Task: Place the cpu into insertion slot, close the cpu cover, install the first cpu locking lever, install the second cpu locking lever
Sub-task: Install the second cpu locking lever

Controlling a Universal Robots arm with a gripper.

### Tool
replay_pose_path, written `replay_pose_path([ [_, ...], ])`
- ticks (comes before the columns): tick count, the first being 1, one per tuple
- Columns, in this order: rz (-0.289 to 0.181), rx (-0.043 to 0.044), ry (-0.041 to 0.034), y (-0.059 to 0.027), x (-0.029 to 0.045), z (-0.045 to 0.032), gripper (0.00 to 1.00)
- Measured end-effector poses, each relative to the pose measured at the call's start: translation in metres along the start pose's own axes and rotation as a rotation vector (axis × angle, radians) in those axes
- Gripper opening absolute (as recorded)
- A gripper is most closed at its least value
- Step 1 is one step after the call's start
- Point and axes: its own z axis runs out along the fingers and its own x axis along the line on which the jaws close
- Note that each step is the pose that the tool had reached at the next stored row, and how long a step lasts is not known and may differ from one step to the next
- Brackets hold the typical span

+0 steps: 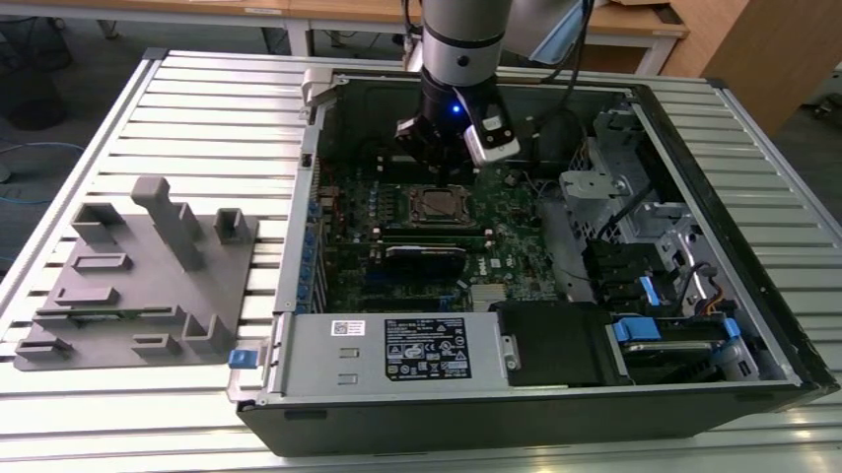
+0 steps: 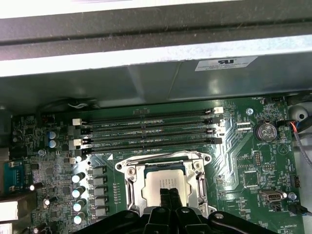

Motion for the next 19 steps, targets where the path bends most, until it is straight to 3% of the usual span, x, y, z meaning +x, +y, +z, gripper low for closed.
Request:
replay_pose_path([
  [19,0.0,0.0004,-0.0002,-0.0012,-0.0003,-0.0028,0.11],
])
